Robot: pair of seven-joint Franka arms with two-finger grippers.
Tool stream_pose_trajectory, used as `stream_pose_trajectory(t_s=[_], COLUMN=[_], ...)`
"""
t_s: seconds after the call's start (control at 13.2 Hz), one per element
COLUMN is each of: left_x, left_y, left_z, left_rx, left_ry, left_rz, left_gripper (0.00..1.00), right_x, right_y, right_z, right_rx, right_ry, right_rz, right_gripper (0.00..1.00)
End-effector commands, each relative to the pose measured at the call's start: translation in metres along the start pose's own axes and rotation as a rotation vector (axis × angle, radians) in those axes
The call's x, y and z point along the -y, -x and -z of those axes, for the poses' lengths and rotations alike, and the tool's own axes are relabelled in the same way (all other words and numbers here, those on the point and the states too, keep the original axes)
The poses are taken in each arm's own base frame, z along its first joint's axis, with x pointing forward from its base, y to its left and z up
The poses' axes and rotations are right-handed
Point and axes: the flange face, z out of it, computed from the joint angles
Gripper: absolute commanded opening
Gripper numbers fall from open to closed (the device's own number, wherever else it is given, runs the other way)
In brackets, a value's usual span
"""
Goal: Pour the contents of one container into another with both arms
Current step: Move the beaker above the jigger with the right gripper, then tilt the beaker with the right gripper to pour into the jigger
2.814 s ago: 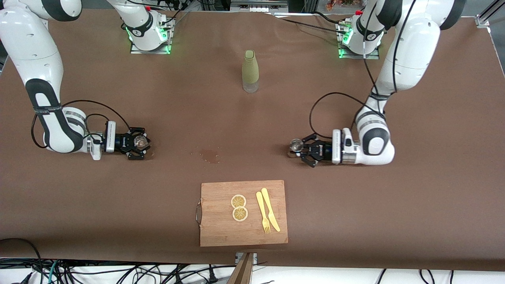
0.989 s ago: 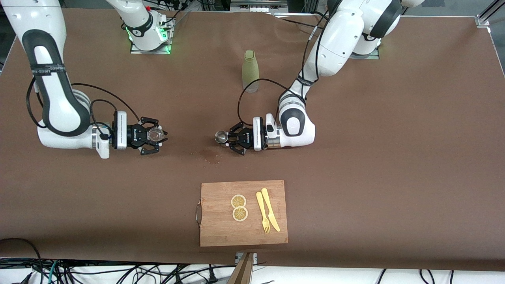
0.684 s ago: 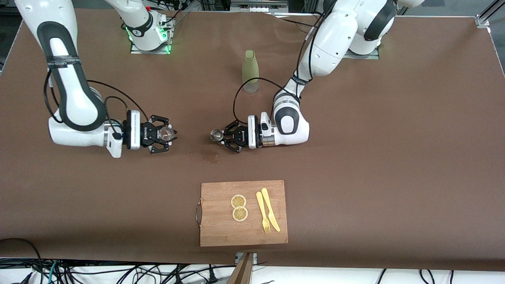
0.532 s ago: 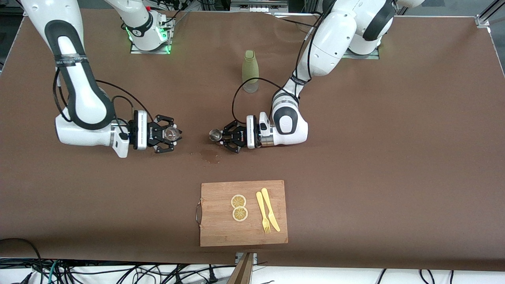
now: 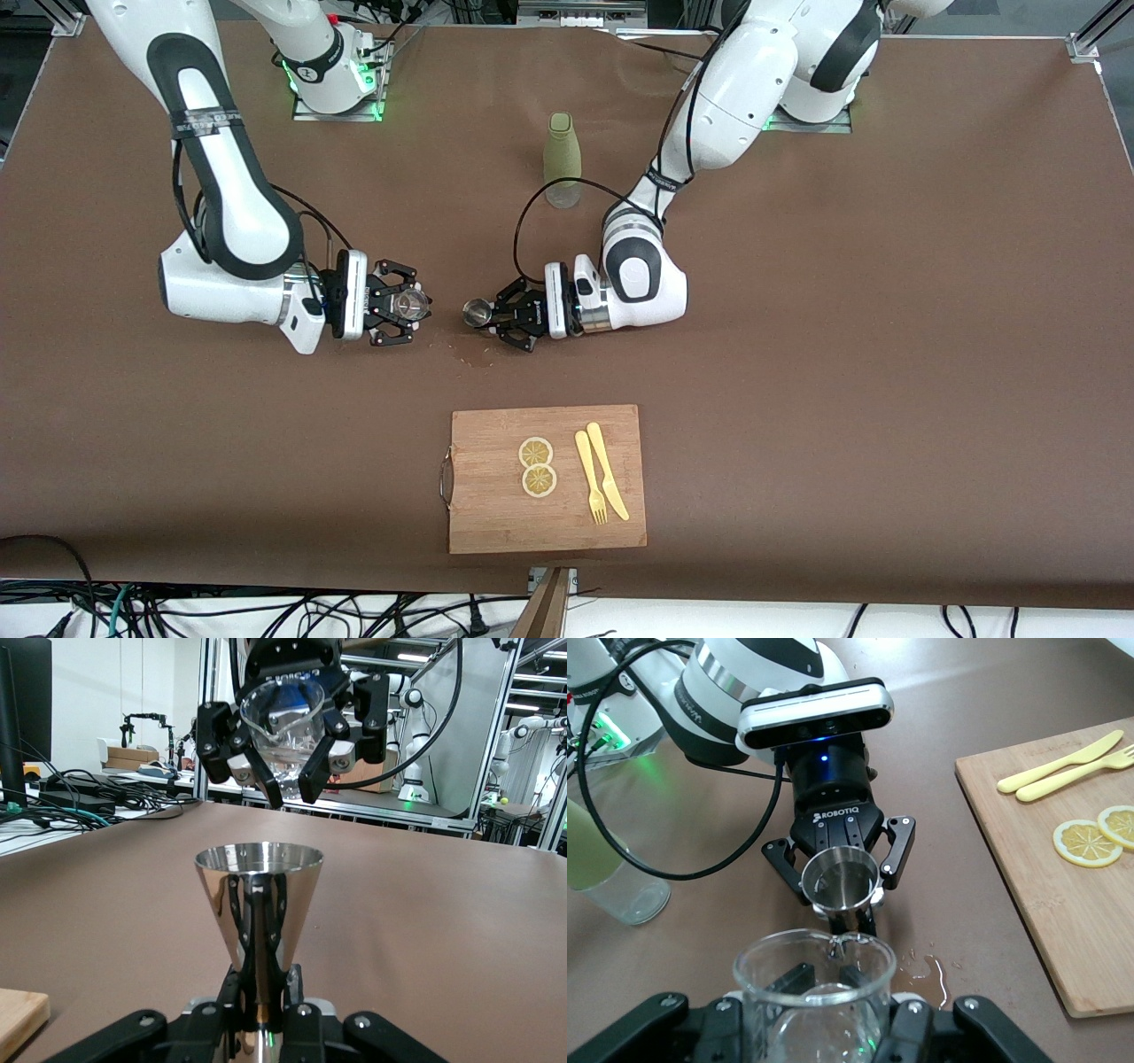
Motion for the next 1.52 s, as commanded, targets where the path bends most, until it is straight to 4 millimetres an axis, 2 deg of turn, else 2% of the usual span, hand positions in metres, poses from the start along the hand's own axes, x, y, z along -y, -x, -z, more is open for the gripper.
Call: stream_pose_trajectory(t_s=[0.0,0.15,0.68,1.06,1.44], left_x=[0.002,0.002,0.004,0.005,0.005], left_y=[-0.001,-0.001,-0.005,-0.005,-0.001], left_z=[-0.007,-0.007,-0.008,-0.007,-0.007], left_rx=[-0.004,-0.004,-0.001,0.006,0.010], left_ry=[-0.041,-0.041,-0.050,-0.056,-0.056], left_rz=[-0.036,-0.036,-0.042,-0.044,-0.041], left_gripper=[0.00,0.00,0.00,0.00,0.00], right_x=[0.005,0.005,0.000,0.007,0.009], right_y=[-0.013,-0.021,-0.062,-0.087,-0.089], right_z=[0.002,-0.004,-0.005,-0.026,-0.029], right_rx=[0.056,0.092,0.171,0.234,0.302], right_ry=[0.013,0.018,0.040,0.034,0.043], right_rz=[-0.023,-0.029,-0.085,-0.119,-0.141], right_gripper=[0.23,0.23,0.23,0.23,0.23])
